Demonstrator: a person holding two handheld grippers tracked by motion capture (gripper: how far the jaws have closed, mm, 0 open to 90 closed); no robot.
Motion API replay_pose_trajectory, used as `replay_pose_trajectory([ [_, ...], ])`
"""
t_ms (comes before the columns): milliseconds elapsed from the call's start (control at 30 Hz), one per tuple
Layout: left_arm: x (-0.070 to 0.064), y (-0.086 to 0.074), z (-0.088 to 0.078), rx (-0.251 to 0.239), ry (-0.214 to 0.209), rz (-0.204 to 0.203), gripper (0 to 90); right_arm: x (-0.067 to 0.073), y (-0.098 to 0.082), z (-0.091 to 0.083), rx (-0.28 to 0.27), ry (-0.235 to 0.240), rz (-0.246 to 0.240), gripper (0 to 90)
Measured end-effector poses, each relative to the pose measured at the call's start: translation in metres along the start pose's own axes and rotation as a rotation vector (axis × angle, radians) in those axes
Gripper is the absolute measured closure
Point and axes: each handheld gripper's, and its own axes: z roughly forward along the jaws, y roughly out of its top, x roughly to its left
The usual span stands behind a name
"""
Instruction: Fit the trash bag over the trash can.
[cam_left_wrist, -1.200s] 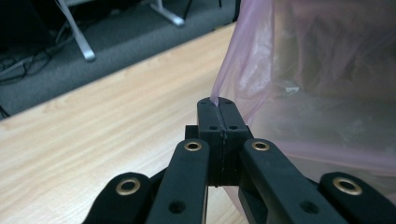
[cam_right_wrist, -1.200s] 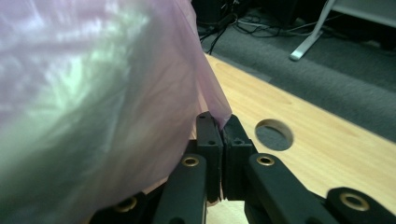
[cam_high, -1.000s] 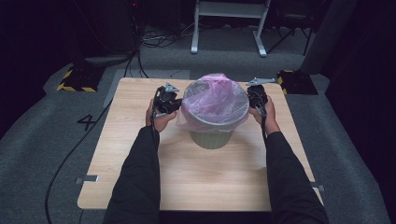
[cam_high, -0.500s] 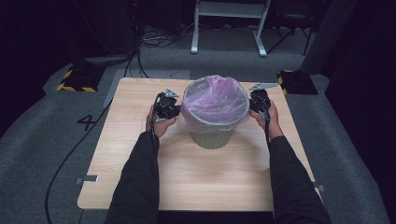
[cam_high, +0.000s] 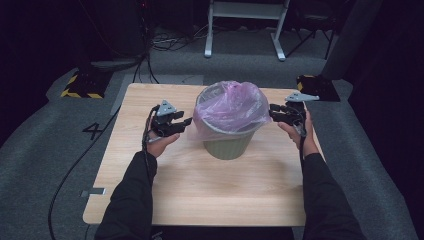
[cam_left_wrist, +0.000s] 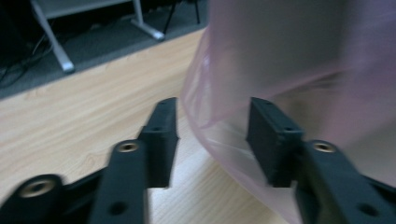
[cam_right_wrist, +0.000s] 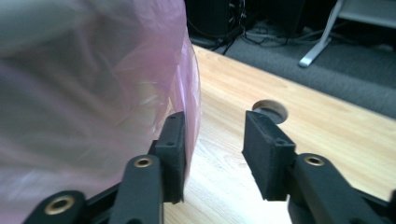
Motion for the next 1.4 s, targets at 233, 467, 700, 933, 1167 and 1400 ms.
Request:
replay_pose_trajectory([
  [233, -0.035, -0.005, -0.021, -0.025, -0.111, 0.097, 28.5, -0.003, 0.002, -0.032, -0.014, -0.011, -0.075, 42.4],
  [467, -0.059, -0.013, -0.013, 0.023, -0.129, 0.164, 20.8, 0.013, -0.001, -0.055, -0.039, 0.076, -0.186, 34.3],
  [700, -0.063, -0.01, -0.009, 0.03, -0.1, 0.186, 36.3, 0.048, -0.006, -0.059, -0.036, 0.15, -0.325, 29.5],
  [933, -0.062, -0.009, -0.004, 0.043, -0.09, 0.231, 73.8, 0.07, -0.006, -0.053, -0.035, 0.116, -0.438, 74.3],
  [1167, -0.062, -0.014, -0.001, 0.053, -0.106, 0.246, 89.7, 0.073, -0.011, -0.052, -0.032, 0.127, -0.462, 90.0],
  [1400, -0.064, -0.023, 0.003, 0.082, -0.119, 0.262, 89.8, 0.074, -0.026, -0.044, -0.002, 0.175, -0.435, 90.0],
])
